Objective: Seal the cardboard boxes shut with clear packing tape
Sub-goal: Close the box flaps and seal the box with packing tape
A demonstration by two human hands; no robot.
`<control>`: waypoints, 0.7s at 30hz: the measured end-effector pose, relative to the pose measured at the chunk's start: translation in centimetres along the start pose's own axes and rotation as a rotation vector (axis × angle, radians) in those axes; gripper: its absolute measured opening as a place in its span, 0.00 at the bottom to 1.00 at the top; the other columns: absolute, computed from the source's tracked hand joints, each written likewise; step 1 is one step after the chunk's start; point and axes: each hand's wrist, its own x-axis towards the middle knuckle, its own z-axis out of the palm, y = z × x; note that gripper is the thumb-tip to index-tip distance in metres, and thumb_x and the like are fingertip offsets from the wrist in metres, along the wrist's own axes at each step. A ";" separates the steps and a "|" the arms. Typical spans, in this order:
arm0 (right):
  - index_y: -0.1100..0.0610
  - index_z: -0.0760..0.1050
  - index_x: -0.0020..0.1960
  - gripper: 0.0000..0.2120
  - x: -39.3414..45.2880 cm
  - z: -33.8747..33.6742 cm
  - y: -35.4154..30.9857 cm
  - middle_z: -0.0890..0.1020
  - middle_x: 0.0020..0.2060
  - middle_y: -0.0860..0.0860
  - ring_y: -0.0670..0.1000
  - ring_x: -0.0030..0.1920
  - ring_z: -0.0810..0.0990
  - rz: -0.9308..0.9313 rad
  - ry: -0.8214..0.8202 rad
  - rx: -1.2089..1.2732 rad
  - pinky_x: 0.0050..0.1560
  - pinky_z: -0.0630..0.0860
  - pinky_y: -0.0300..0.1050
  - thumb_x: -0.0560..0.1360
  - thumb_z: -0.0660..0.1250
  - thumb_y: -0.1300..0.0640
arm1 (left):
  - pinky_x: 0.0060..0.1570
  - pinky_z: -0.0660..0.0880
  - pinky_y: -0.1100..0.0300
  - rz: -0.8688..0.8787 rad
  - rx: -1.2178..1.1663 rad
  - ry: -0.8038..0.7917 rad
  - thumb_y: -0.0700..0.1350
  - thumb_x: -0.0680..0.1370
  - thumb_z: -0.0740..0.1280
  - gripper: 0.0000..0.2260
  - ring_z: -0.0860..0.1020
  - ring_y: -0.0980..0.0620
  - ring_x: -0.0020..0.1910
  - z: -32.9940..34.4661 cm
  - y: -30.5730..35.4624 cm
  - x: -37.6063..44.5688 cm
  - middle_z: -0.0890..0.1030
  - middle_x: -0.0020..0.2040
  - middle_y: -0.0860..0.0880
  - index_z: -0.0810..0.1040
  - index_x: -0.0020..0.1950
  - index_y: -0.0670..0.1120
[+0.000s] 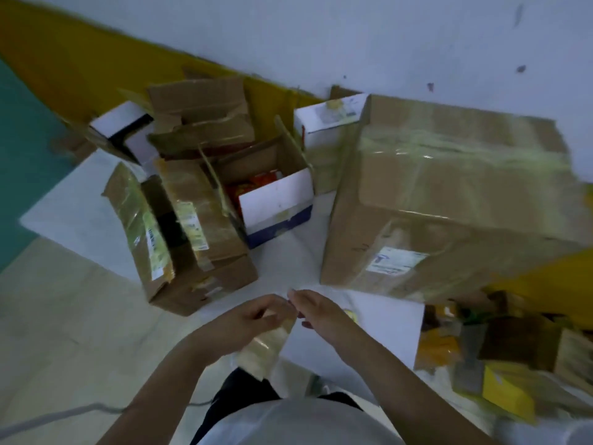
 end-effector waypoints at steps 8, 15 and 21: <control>0.36 0.79 0.61 0.21 -9.9 -13.0 -3.3 0.78 0.62 0.35 0.38 0.64 0.74 -0.231 0.135 -0.005 0.65 0.69 0.37 0.77 0.54 0.31 | 0.61 0.73 0.64 0.368 0.134 -0.080 0.46 0.83 0.63 0.11 0.77 0.56 0.63 6.9 11.4 -0.8 0.80 0.61 0.55 0.81 0.63 0.53; 0.56 0.81 0.58 0.10 -17.0 -21.0 -5.4 0.83 0.54 0.52 0.54 0.58 0.80 -0.480 0.048 -0.173 0.64 0.75 0.56 0.81 0.65 0.55 | 0.58 0.73 0.65 0.474 0.080 -0.262 0.44 0.81 0.64 0.10 0.79 0.55 0.61 11.7 18.6 -0.6 0.83 0.59 0.52 0.84 0.57 0.53; 0.59 0.83 0.50 0.06 -19.7 -24.2 -5.1 0.85 0.49 0.54 0.56 0.53 0.83 -0.578 0.179 -0.135 0.59 0.79 0.56 0.75 0.73 0.59 | 0.59 0.75 0.61 0.479 0.105 -0.310 0.42 0.80 0.64 0.10 0.80 0.48 0.60 13.9 21.4 0.1 0.83 0.59 0.48 0.83 0.58 0.50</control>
